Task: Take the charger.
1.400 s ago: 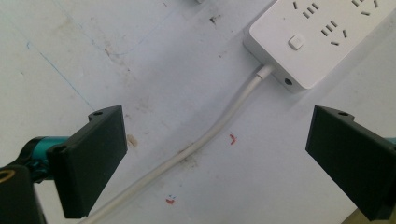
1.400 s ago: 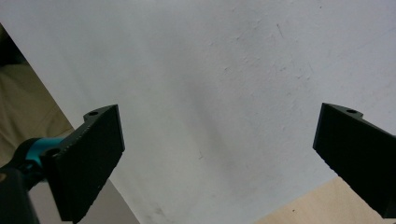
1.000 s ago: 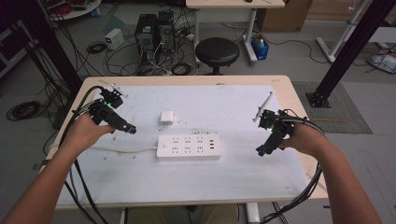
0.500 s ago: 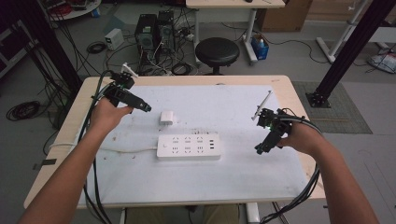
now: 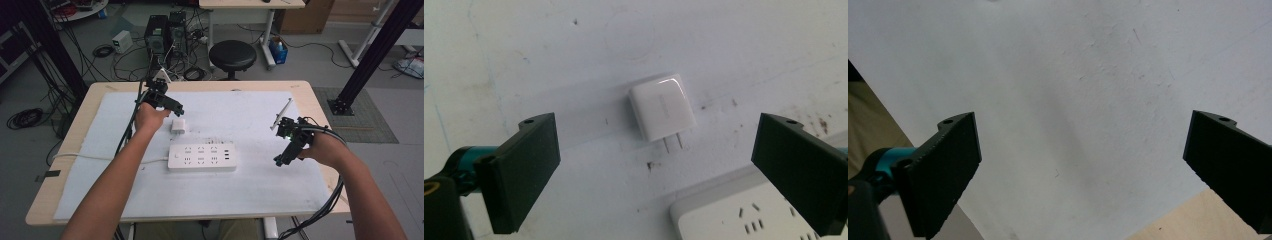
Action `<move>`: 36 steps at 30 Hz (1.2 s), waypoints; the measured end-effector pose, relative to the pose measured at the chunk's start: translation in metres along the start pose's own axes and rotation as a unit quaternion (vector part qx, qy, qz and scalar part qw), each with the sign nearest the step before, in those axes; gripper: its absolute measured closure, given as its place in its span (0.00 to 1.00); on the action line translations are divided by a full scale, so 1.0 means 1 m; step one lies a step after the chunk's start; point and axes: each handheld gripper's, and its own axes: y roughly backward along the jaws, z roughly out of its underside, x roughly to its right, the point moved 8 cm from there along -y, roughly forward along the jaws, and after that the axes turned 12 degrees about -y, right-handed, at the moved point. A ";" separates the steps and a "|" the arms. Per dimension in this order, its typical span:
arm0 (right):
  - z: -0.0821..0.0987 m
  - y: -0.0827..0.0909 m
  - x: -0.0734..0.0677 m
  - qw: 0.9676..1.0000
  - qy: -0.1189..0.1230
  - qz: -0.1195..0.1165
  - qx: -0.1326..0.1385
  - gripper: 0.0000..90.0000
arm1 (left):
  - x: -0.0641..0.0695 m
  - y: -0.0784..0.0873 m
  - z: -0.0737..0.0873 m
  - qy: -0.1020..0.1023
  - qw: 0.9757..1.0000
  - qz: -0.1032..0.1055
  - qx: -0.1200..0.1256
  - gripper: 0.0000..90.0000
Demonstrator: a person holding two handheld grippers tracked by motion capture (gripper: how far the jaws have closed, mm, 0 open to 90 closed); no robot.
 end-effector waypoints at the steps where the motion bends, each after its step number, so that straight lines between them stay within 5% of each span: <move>1: 0.000 0.000 0.000 1.000 0.003 -0.001 0.003 0.01 | 0.000 0.000 0.000 0.000 1.000 0.000 0.000 0.06; 8: 0.000 -0.003 0.000 1.000 0.002 -0.004 0.000 0.01 | 0.008 -0.036 -0.001 0.016 1.000 0.002 -0.025 0.06; 16: 0.003 -0.008 0.000 1.000 -0.002 -0.010 -0.002 0.01 | 0.014 -0.055 -0.001 0.027 0.999 -0.006 -0.031 0.06; 17: 0.003 -0.009 0.000 1.000 -0.002 -0.011 -0.001 0.01 | 0.012 -0.065 0.002 0.026 0.998 -0.026 -0.045 0.06; 20: 0.004 -0.010 0.000 1.000 0.002 -0.014 0.001 0.01 | 0.013 -0.074 0.005 0.028 0.998 -0.028 -0.055 0.06; 27: 0.004 -0.011 -0.001 1.000 0.000 -0.018 0.001 0.01 | 0.014 -0.088 0.010 0.036 0.996 -0.030 -0.070 0.06; 36: 0.009 -0.014 0.001 1.000 -0.006 -0.021 -0.003 0.01 | 0.013 -0.093 0.014 0.048 0.996 -0.005 -0.073 0.17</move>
